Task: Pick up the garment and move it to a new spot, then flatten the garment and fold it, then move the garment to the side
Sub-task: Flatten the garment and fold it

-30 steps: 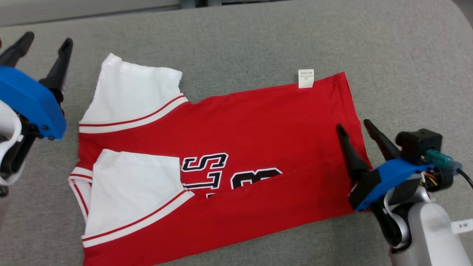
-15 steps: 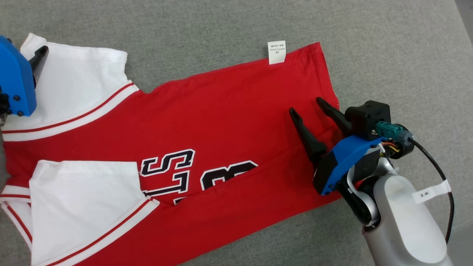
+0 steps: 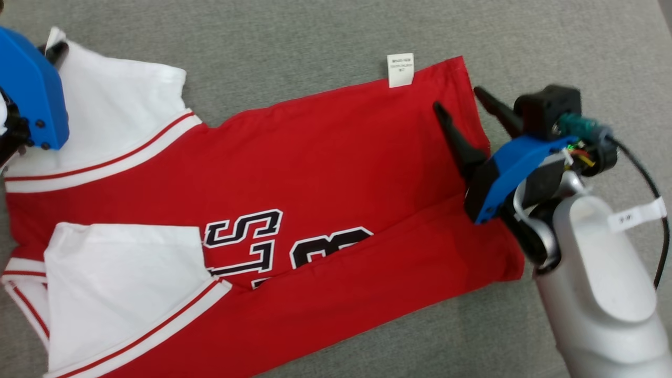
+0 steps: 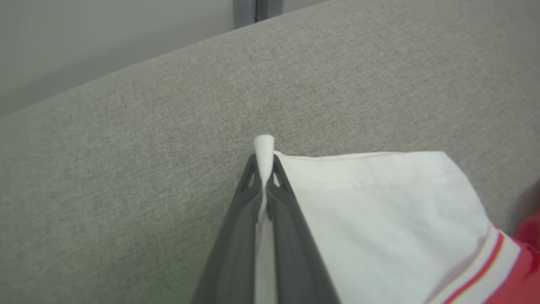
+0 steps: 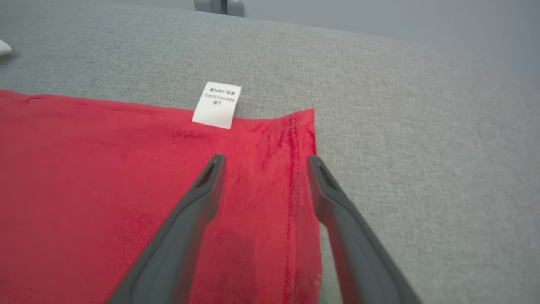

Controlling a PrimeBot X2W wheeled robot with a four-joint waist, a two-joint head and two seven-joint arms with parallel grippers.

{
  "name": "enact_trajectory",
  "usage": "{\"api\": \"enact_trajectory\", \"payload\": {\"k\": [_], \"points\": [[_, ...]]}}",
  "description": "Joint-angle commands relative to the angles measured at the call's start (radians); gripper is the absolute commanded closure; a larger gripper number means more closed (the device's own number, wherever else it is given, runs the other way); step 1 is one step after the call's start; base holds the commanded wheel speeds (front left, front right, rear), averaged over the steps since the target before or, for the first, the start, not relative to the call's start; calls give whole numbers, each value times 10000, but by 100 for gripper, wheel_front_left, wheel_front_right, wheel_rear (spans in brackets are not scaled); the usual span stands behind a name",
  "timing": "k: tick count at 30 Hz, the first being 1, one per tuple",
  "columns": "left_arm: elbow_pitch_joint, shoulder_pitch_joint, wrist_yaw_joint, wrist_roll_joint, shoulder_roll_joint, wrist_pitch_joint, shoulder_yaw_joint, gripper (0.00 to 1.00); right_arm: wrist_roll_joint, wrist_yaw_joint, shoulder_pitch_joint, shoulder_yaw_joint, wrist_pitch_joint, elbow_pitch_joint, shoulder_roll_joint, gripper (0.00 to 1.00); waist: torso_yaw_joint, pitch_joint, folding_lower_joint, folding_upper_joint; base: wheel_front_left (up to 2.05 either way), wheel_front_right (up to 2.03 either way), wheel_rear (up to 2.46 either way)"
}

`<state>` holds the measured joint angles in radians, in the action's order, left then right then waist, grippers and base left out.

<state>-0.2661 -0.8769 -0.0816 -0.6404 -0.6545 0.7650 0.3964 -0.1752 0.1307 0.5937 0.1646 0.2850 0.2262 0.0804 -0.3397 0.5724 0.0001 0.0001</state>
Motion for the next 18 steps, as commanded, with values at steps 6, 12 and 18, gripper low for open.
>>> {"api": "enact_trajectory", "payload": {"k": [6, 12, 18], "points": [[433, -377, -183, -97, 342, -744, 56, 100, 256, 1, 1297, -741, 750, 983, 432, 0, 655, 21, -1, -1, 0, 0, 0], [903, -303, -334, -189, 580, -1191, 353, 100, 267, 1, 1938, -1068, 1345, 1986, 764, 0, 1169, 32, -1, -1, 0, 0, 0], [1137, -246, -404, -268, 727, -1497, 563, 100, -328, 1, 2257, -1049, 1737, 2566, 928, 65, 1398, 42, -1, -1, 0, 0, 0]]}}
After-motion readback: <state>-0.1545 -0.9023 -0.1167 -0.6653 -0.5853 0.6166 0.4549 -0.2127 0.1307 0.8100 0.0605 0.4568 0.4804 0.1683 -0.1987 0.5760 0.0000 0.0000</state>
